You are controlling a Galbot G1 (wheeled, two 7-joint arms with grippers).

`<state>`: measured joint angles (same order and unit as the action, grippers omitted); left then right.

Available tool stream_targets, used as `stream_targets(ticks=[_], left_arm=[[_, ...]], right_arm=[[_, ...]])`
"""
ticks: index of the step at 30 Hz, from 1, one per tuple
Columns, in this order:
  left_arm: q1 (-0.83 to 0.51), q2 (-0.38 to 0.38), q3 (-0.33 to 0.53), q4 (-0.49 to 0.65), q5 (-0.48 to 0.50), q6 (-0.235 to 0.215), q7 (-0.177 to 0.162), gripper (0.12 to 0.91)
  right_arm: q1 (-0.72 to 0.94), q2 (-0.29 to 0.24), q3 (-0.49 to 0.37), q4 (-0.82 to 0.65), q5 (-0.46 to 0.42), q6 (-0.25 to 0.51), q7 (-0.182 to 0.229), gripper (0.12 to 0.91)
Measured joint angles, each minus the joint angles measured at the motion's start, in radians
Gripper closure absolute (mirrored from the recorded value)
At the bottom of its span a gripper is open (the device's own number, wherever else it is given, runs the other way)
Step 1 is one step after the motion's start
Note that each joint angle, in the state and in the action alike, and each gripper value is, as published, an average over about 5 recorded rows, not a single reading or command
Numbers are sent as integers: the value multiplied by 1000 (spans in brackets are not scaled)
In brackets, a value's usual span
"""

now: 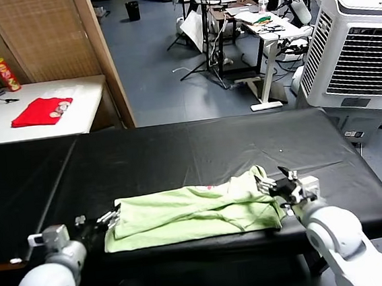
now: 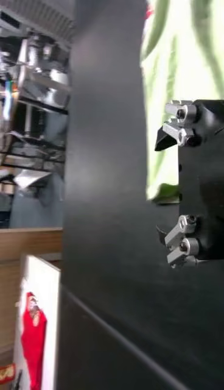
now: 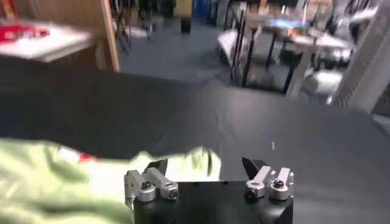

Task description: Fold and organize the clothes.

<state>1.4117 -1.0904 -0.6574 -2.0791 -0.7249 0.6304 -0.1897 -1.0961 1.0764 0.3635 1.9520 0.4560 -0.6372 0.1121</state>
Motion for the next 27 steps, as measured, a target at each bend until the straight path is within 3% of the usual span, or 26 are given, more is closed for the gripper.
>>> stream_targets(ticks=[9, 12, 16, 19, 23, 25, 27], left_arm=[[-57, -10, 15, 99, -52, -3, 13, 249], [-60, -13, 17, 116, -49, -3, 16, 302], [-60, -14, 16, 129, -48, -5, 21, 434], [-61, -13, 16, 134, -48, -9, 29, 580], [-68, -16, 19, 147, -38, -19, 40, 798], [-73, -20, 23, 156, -21, -28, 45, 874], [-77, -24, 24, 163, -2, -36, 46, 899]], right_arm=[[72, 37, -46, -126, -51, 27, -26, 230], [84, 53, -59, -163, -75, 33, -32, 260], [87, 69, -67, -197, -94, 39, -34, 339], [86, 80, -68, -210, -100, 46, -34, 452], [80, 94, -69, -216, -106, 54, -30, 668], [75, 100, -70, -215, -108, 56, -30, 779], [72, 104, -70, -213, -108, 57, -30, 851]])
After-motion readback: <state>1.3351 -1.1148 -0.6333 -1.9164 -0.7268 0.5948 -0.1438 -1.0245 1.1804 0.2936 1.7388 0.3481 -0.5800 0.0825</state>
